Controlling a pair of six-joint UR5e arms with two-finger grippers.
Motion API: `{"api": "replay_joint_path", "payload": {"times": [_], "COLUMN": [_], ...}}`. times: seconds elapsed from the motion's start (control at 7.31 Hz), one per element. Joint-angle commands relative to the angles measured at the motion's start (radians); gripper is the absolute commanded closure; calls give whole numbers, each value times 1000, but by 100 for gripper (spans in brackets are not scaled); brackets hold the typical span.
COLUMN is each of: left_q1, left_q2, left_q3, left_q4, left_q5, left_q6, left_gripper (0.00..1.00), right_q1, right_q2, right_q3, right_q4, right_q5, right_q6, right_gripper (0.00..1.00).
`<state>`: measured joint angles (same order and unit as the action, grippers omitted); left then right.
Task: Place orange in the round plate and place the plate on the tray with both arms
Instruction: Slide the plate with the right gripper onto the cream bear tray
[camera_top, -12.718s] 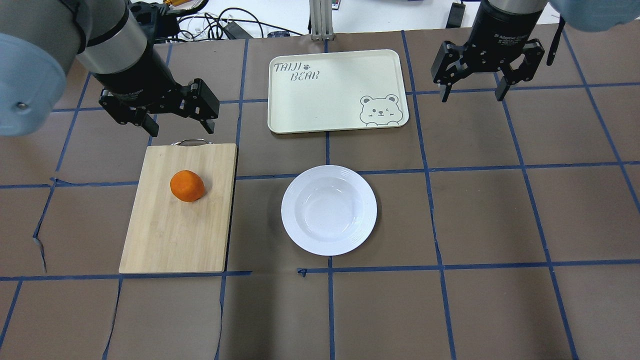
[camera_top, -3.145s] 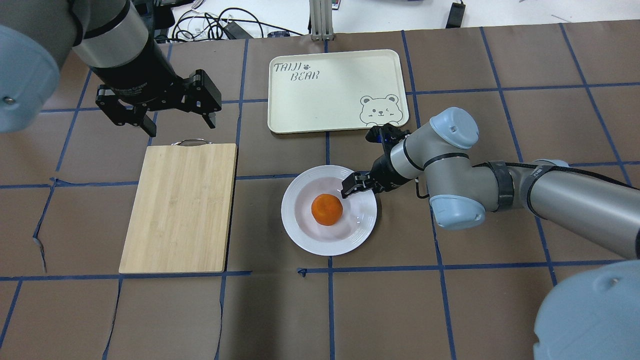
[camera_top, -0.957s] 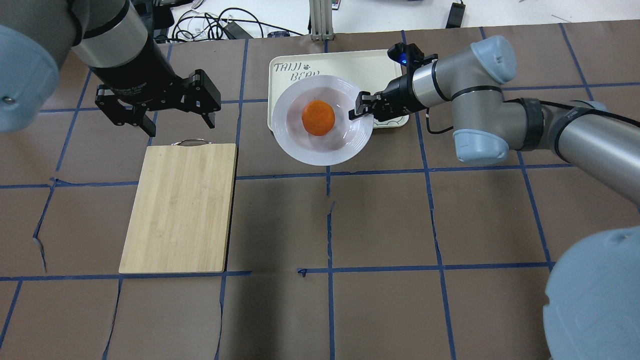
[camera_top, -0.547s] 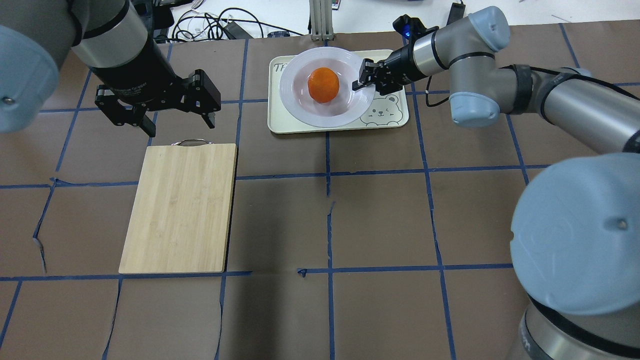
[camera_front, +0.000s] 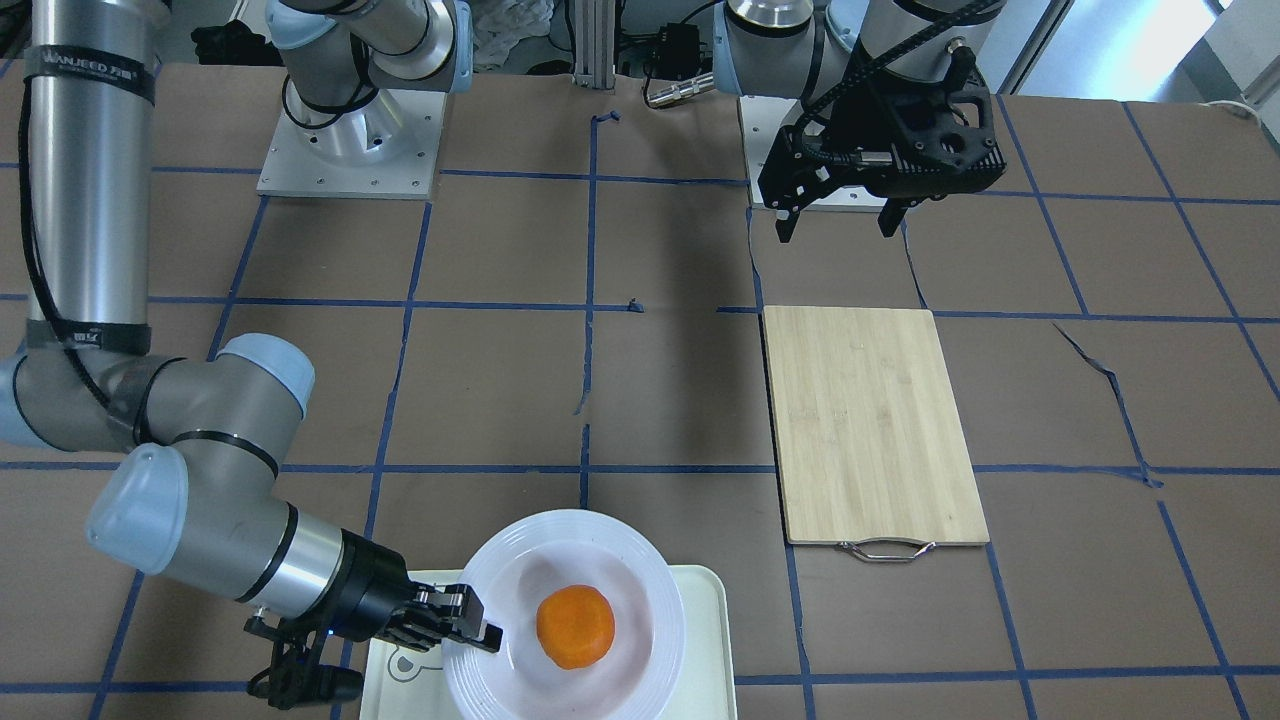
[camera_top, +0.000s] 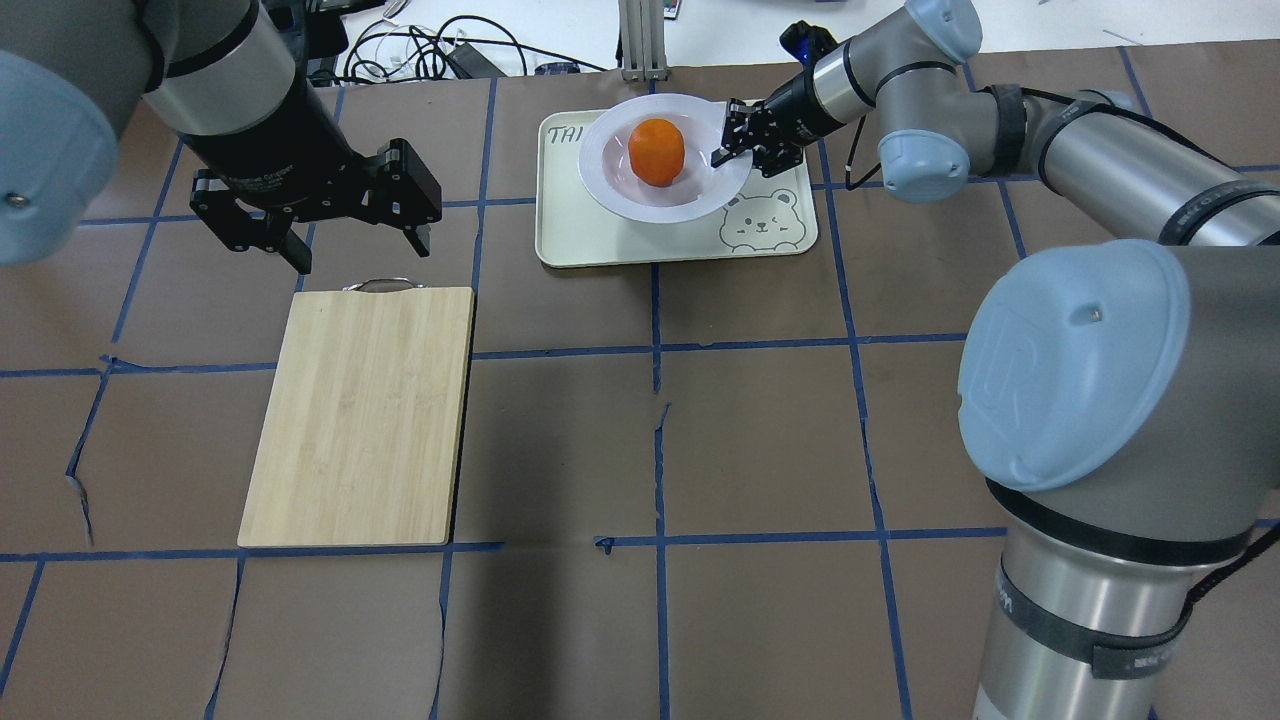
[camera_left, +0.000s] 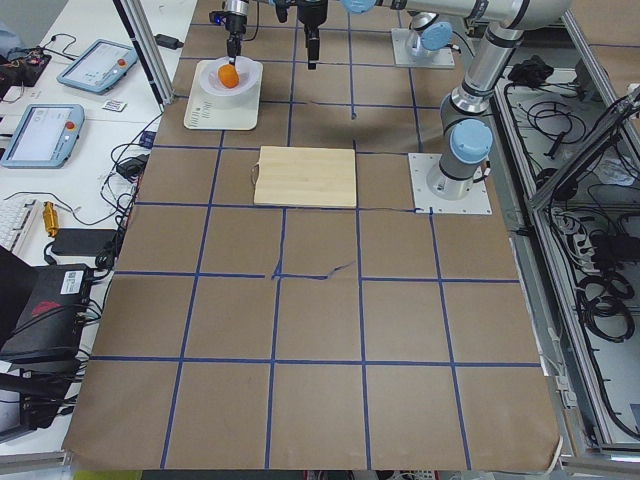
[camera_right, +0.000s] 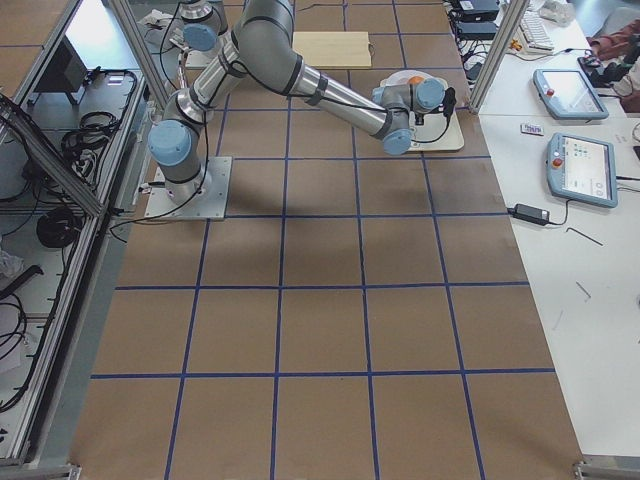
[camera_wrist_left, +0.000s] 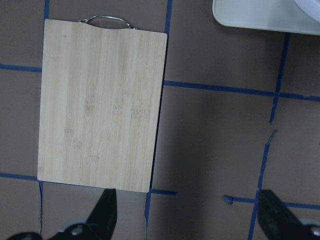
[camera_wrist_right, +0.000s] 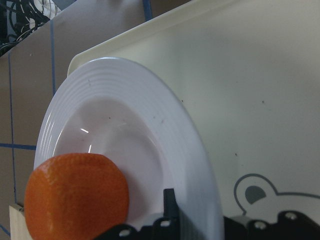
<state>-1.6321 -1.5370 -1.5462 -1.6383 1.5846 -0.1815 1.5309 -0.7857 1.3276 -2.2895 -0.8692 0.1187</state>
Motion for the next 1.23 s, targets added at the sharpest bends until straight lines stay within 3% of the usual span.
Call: {"api": "replay_joint_path", "payload": {"times": [0.0, 0.55, 0.68, 0.82, 0.96, 1.09], "left_q1": [0, 0, 0, 0, 2, 2], "left_q2": [0, 0, 0, 0, 0, 0], "left_q3": [0, 0, 0, 0, 0, 0], "left_q4": [0, 0, 0, 2, 2, 2], "left_q5": [0, 0, 0, 0, 0, 0], "left_q6": [1, 1, 1, 1, 1, 1], "left_gripper": [0, 0, 0, 0, 0, 0], "right_q1": [0, 0, 0, 0, 0, 0], "right_q2": [54, 91, 92, 97, 97, 94], "right_q3": [-53, -91, -91, -90, -87, -90], "right_q4": [4, 2, 1, 2, 2, 2], "right_q5": [-16, -4, -1, 1, -14, -17], "right_q6": [-1, 6, 6, 7, 7, 3], "right_gripper": [100, 99, 56, 51, 16, 12]}}
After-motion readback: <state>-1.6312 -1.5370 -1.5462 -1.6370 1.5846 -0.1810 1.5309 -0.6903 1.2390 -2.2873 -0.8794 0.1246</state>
